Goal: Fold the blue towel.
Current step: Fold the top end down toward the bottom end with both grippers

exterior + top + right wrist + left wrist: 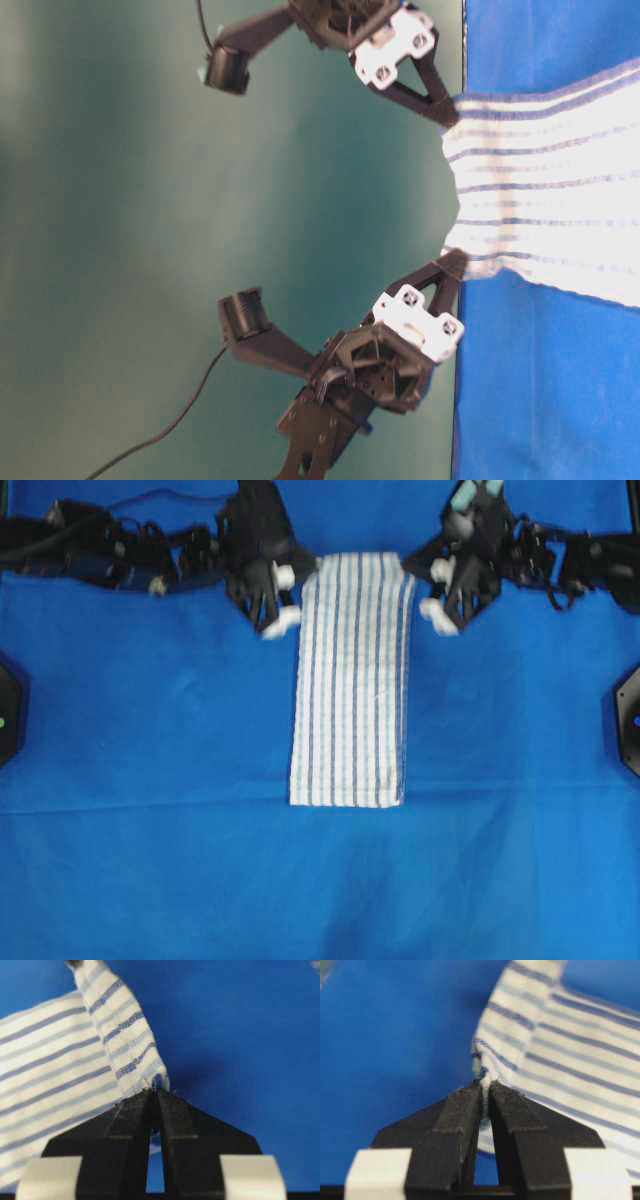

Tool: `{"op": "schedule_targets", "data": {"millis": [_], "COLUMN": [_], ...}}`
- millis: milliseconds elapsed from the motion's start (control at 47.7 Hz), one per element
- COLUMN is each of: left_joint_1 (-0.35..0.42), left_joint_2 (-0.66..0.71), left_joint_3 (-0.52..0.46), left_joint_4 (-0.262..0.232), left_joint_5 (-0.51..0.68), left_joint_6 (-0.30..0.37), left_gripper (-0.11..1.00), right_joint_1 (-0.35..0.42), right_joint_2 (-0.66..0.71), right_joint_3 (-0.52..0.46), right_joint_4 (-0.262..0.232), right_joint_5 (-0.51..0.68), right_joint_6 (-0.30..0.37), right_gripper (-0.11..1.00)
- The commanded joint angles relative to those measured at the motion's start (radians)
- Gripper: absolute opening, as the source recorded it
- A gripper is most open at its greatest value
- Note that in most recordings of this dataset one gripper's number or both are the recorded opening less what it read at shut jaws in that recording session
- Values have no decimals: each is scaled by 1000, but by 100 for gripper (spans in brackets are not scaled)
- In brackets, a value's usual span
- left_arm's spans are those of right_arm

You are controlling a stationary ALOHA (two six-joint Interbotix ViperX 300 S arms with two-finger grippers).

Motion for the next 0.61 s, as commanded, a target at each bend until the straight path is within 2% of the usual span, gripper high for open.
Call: {"op": "schedule_targets", "data": {"millis": [0,147,356,587], "left_joint_1": [-54,-144,-291,-437], "left_joint_2": [-71,-123,-138,-130], "left_joint_3": [18,67,106,107], "left_joint_4": [0,0,-2,-3], "left_joint_5": [-2,14,44,78], "left_joint_6": [0,-8,-20,-20], "left_gripper": [4,4,4,4], "right_joint_1": [61,170,354,477], "right_joint_2": [-52,-80,-87,-67], "right_joint_3": [20,61,83,69], "right_joint_4": [20,55,67,67], "right_joint_5": [2,5,26,60], "right_joint_6": [0,18,63,129], "right_gripper": [6,6,6,6]}}
